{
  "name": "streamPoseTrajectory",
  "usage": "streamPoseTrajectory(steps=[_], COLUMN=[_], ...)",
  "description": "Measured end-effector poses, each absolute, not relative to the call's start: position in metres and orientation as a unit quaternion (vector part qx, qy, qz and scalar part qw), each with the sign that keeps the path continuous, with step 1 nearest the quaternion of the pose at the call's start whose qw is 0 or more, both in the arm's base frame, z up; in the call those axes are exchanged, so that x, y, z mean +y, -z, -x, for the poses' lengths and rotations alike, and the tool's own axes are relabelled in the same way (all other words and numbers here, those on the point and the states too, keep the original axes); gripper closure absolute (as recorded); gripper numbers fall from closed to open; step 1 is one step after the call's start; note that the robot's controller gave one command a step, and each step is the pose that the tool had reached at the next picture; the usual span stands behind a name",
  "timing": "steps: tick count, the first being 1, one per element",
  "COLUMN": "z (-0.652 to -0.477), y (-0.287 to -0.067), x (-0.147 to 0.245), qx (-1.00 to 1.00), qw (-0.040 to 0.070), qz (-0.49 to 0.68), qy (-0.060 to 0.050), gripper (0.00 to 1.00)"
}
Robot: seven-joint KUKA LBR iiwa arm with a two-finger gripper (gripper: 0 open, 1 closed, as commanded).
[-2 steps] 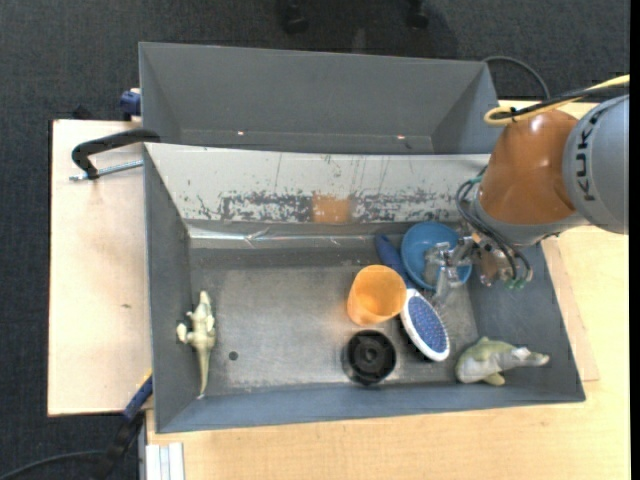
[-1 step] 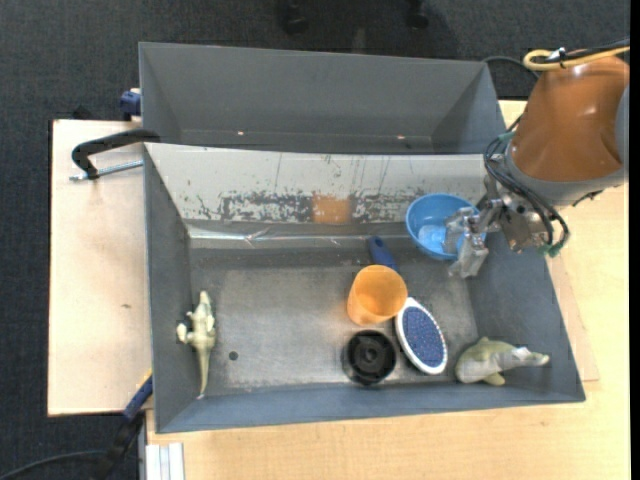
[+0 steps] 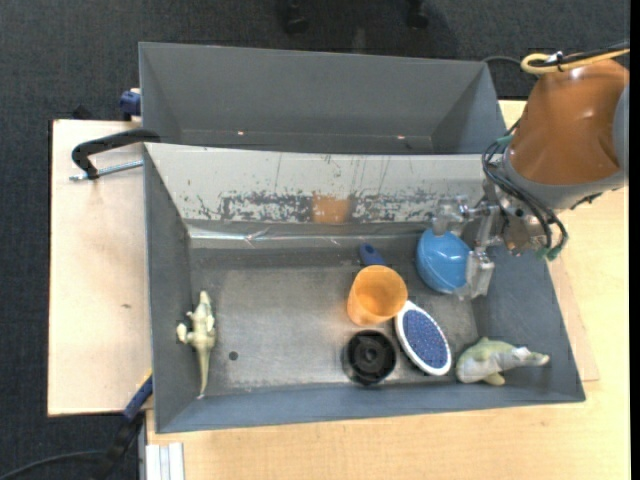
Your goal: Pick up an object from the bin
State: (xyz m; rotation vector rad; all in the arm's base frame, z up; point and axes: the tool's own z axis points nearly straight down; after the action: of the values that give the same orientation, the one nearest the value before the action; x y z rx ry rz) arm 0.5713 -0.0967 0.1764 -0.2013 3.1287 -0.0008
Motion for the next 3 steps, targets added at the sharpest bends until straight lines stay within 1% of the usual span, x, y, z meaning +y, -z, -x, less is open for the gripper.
streamPoseTrajectory(steps=[1, 2, 3], z=[-0.599, -0.596, -0.602], y=[-0.088, -0.082, -0.081], x=[-0.093, 0.022, -0.048], qx=[0.999, 0.990, 1.000], qw=[0.006, 0.010, 0.012], qz=[0.046, 0.139, 0.027], qy=[0.001, 0.005, -0.007], gripper=[0.00, 0.00, 0.00])
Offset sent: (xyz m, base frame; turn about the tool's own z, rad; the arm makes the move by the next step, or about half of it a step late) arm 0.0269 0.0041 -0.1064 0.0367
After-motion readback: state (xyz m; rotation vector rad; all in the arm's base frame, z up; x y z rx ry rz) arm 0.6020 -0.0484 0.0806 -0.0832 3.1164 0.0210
